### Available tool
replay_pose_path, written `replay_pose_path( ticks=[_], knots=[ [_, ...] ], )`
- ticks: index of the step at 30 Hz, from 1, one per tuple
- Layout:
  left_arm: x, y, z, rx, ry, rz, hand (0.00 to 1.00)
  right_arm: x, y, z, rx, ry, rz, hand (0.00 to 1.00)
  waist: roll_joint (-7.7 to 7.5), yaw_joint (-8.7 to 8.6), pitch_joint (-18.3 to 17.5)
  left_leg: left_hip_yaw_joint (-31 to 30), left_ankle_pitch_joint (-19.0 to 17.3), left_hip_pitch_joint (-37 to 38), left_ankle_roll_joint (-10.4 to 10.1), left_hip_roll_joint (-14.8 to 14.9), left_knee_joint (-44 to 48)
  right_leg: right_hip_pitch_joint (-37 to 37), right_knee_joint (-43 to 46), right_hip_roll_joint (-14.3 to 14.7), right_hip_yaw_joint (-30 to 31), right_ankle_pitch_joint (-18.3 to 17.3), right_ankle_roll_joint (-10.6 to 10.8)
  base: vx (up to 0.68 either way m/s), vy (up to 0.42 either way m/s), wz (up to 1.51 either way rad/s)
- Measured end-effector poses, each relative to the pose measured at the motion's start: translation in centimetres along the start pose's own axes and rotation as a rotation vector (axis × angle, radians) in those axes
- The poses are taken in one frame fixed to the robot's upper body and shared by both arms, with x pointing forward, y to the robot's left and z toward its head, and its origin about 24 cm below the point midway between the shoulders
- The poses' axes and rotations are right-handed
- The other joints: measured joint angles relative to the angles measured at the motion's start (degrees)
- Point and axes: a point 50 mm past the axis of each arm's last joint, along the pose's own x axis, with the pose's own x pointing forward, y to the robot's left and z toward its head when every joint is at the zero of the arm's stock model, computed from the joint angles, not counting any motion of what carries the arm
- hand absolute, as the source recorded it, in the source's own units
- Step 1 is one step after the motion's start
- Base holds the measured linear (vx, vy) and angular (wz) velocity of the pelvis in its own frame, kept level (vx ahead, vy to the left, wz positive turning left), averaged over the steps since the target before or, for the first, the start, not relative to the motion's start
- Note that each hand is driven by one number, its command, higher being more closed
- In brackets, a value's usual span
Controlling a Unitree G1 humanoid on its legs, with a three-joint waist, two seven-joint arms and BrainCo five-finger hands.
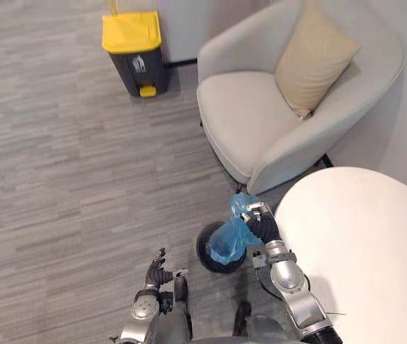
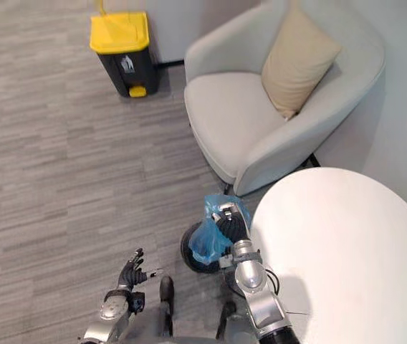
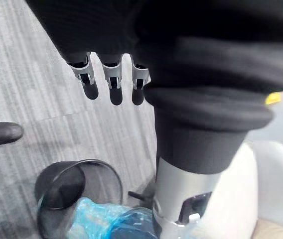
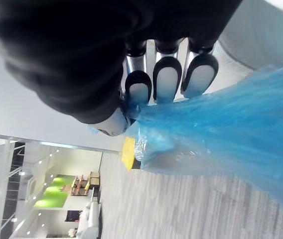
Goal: Gather rubbish on tea table into small bin, then transfer packed bag to large trash can.
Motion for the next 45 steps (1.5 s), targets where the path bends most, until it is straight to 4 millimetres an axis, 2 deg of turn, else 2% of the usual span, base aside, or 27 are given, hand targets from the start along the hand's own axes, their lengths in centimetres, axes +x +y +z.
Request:
replay_pose_path(
  ticks=[4, 8, 12, 18, 19, 27, 30, 35, 42, 45],
  knots=[
    [-0.7, 0.0, 1.4, -0.007, -0.08, -0.033, 0.0, -0.1, -0.5, -0.1, 0.023, -0.002, 0.03, 1.0, 1.35, -0.03, -1.6, -0.5, 0.0, 1.0, 0.0, -0.3, -0.2, 2.3, -2.9, 0.6, -0.2, 1.3, -0.2, 0.02, 0.0, 0.0],
    [-1.1, -0.7, 1.8, -0.004, -0.108, -0.079, 0.0, -0.1, -0.7, -0.3, 0.064, 0.007, 0.054, 1.0, 1.7, -0.09, -2.2, -1.2, 1.1, 3.2, -0.3, -0.2, -2.3, 3.9, -3.7, 1.2, -0.2, 1.9, -0.4, -0.05, -0.002, -0.01],
    [-1.5, -0.7, 3.3, 0.0, -0.181, -0.097, 0.0, -0.2, -1.0, -0.5, 0.096, 0.012, 0.072, 1.0, 2.06, -0.14, -2.5, -2.2, 1.0, 3.5, -0.4, 0.4, -3.2, 3.6, -3.9, 1.7, 0.1, 2.2, -0.5, -0.09, 0.022, -0.01],
    [-2.0, -0.9, 6.4, 0.064, -0.337, -0.143, 0.0, 0.1, -1.3, 0.2, 0.142, -0.016, 0.147, 1.0, 2.35, -0.09, -3.0, -2.4, 0.5, 4.1, -0.6, 0.6, -3.3, 3.6, -3.8, 2.1, 1.4, 2.3, -0.4, -0.06, 0.019, -0.05],
    [-2.0, -2.1, 8.6, 0.102, -0.427, -0.201, 0.0, 0.9, -1.3, 1.8, 0.176, -0.081, 0.228, 1.0, 2.63, -0.26, -4.3, -2.2, 0.7, 4.2, -0.3, 0.6, -3.3, 3.4, -3.8, 2.2, 1.8, 2.5, -0.4, 0.04, -0.01, -0.14],
    [-1.7, -3.4, 10.7, 0.194, -0.514, -0.306, 0.0, 1.9, -0.6, 3.2, 0.248, -0.13, 0.338, 1.0, 2.58, -1.38, -5.3, -2.2, 0.8, 4.7, -0.3, 0.6, -3.2, 3.8, -3.7, 2.6, 3.0, 2.6, -0.5, 0.04, -0.015, -0.07],
    [-1.8, -4.1, 12.4, 0.264, -0.589, -0.366, 0.0, 2.1, -0.3, 3.6, 0.287, -0.14, 0.389, 1.0, 2.51, -1.5, -5.3, -2.2, 0.8, 5.1, -0.3, 0.7, -3.2, 4.1, -3.6, 2.7, 3.2, 2.6, -0.5, -0.02, 0.001, -0.02],
    [-1.7, -4.4, 13.0, 0.314, -0.621, -0.384, 0.0, 2.1, 0.5, 3.9, 0.333, -0.144, 0.445, 1.0, 2.13, -1.74, -6.0, -2.2, 0.8, 5.8, -0.3, 0.9, -3.3, 4.4, -3.9, 2.9, 3.3, 2.6, -0.5, -0.04, 0.001, -0.01],
    [-1.4, -4.9, 13.8, 0.444, -0.66, -0.417, 0.0, 2.4, 1.2, 6.3, 0.397, -0.236, 0.525, 1.0, 1.2, -1.71, -6.7, -2.2, 0.8, 5.8, -0.3, 1.3, -3.3, 4.3, -4.0, 3.3, 3.4, 2.8, -0.8, 0.0, -0.002, 0.0],
    [-0.6, -5.0, 14.2, 0.504, -0.666, -0.393, 0.0, 2.3, 1.9, 7.0, 0.434, -0.257, 0.567, 1.0, 0.69, -1.73, -7.1, -2.2, 0.8, 5.8, -0.3, 1.3, -3.3, 4.4, -4.3, 3.4, 3.4, 2.9, -0.9, 0.0, 0.0, 0.0]
  ],
)
